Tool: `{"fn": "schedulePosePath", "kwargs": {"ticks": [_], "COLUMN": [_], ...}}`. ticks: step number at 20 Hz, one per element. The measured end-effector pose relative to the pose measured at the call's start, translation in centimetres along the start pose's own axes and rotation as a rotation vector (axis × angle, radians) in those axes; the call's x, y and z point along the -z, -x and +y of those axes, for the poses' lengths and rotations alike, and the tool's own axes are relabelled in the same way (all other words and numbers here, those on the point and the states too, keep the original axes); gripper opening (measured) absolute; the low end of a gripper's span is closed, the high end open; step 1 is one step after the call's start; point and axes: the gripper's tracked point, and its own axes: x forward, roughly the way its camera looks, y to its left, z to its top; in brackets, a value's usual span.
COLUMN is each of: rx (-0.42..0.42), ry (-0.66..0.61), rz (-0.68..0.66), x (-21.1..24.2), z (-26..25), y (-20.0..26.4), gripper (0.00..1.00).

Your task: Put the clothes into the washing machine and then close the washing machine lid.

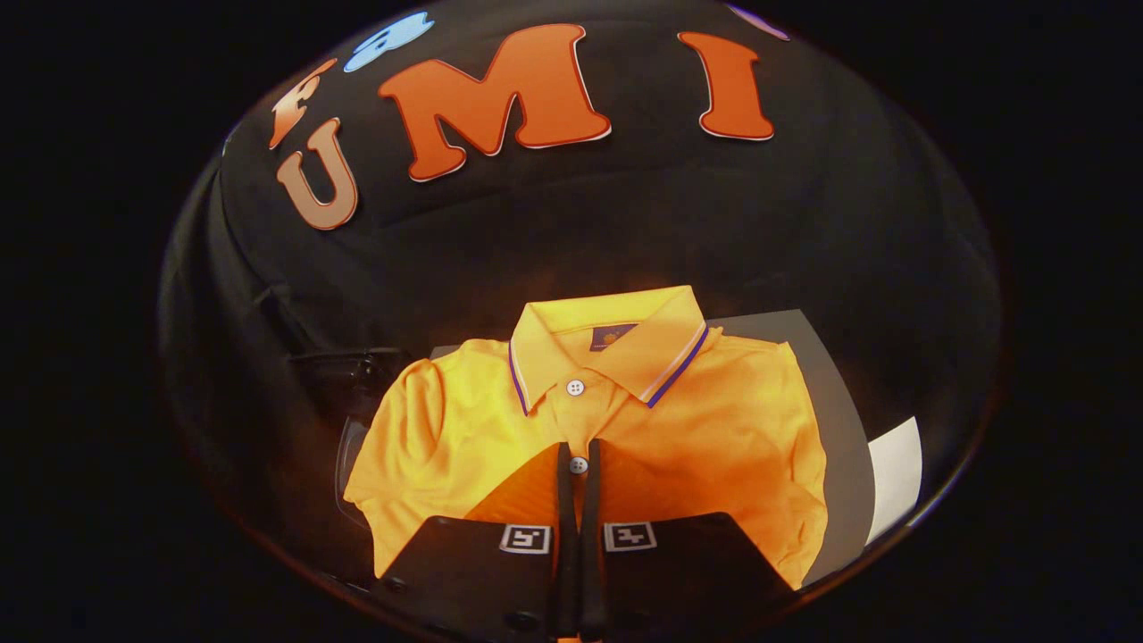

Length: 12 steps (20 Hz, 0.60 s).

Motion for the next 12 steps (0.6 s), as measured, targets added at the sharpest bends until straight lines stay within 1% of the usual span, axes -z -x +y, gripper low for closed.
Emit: {"fn": "schedulePosePath", "kwargs": {"ticks": [3, 9, 12], "rx": [-0.007, -0.008, -0.019], "ry": [-0.029, -0.088, -0.104], "rz": [-0.055, -0.116, -0.149], "x": [-0.7, -2.4, -3.0], "z": [0.5, 2.0, 3.9], "y": [0.8, 3.1, 4.5], "gripper": [0.08, 0.08, 0.08]}}
